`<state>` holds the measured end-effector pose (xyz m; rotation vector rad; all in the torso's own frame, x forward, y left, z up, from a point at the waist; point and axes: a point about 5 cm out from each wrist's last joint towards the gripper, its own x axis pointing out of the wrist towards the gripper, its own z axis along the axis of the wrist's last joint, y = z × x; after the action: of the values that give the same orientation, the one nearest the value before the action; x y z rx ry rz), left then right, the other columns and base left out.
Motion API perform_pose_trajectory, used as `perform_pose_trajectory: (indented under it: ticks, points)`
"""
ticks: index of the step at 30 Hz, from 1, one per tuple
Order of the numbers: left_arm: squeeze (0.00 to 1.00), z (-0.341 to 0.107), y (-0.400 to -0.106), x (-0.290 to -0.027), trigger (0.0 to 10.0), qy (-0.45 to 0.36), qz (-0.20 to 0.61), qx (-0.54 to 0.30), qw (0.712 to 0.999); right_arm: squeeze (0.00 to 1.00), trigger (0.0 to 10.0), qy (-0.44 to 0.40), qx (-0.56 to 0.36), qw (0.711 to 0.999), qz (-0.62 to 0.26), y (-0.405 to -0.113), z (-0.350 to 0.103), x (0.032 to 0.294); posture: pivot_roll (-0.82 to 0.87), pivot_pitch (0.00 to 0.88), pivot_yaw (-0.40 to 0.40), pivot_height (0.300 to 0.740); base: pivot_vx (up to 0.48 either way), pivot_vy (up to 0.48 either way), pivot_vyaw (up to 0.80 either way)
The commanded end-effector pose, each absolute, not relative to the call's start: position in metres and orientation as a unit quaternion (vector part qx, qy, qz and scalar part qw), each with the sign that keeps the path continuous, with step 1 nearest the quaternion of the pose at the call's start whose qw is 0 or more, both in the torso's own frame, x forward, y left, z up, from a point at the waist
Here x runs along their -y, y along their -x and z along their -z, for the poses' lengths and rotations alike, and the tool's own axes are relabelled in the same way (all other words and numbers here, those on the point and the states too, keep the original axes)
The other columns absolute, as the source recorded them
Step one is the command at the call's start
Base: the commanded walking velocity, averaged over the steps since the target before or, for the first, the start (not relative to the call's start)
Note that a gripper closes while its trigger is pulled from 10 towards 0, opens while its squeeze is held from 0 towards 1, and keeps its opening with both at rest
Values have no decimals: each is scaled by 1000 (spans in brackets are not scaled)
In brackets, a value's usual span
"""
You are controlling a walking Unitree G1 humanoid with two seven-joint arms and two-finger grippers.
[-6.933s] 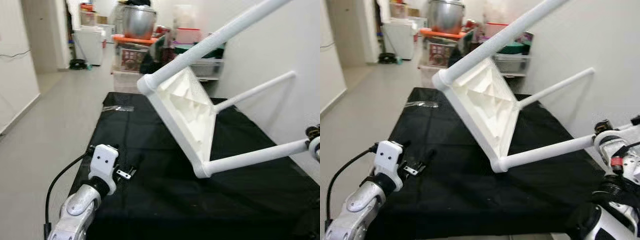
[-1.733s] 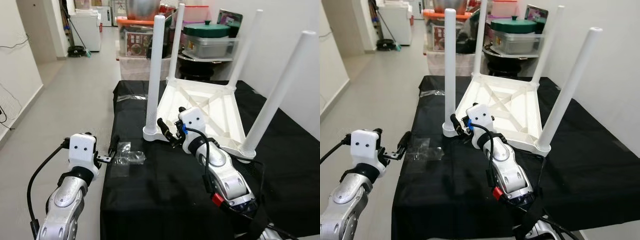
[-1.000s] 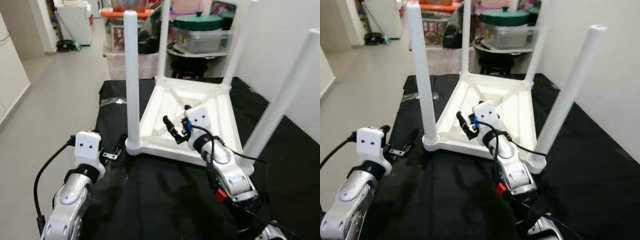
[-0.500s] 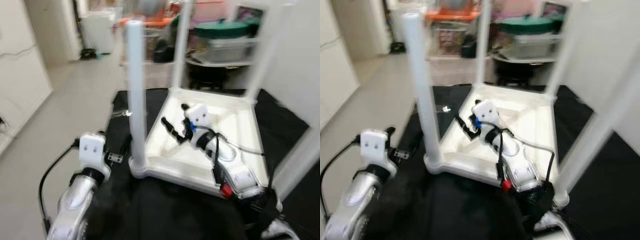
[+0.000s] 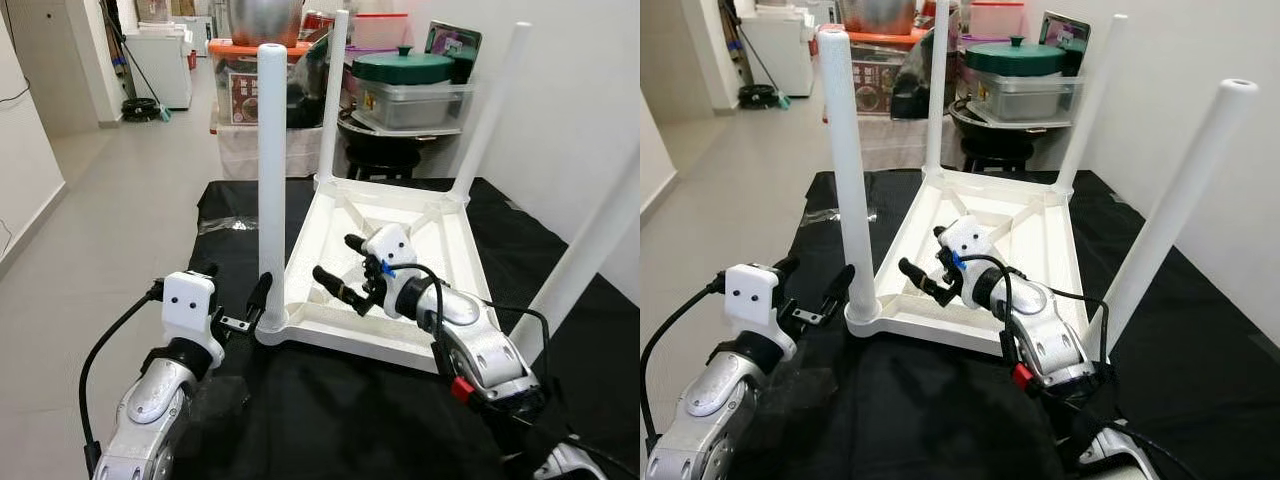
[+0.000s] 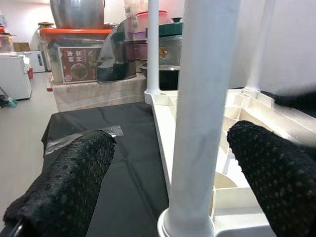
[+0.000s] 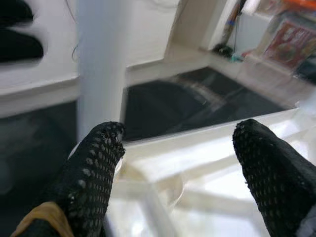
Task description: Building children table
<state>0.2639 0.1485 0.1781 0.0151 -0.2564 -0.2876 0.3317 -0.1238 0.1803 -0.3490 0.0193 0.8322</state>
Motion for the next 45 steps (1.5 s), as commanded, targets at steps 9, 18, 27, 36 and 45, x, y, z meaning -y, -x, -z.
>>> perform_pose_trajectory:
  ticks: [9,18,27,36,45]
  points:
    - [0,-178,-260,-149,10000,-6,160,119,980,0,10000,210,-131,857,-453,-326,-129,124,80,0,-58,740,0,0,0]
    - [0,-178,-260,-152,10000,-9,153,118,981,0,10000,215,-210,852,-429,-336,-108,129,92,0,-68,740,0,0,0]
    - [0,-177,-261,-154,10000,-13,148,114,982,0,0,230,-243,830,-447,-329,-96,137,86,0,-66,740,0,0,0]
    - [0,-182,-263,-156,10000,-12,139,126,982,0,0,262,-212,764,-550,-305,-98,136,82,0,-60,740,0,0,0]
    - [0,-236,-254,-181,10000,38,144,219,964,0,0,277,-208,784,-515,-313,-97,147,108,0,-67,740,0,0,0]
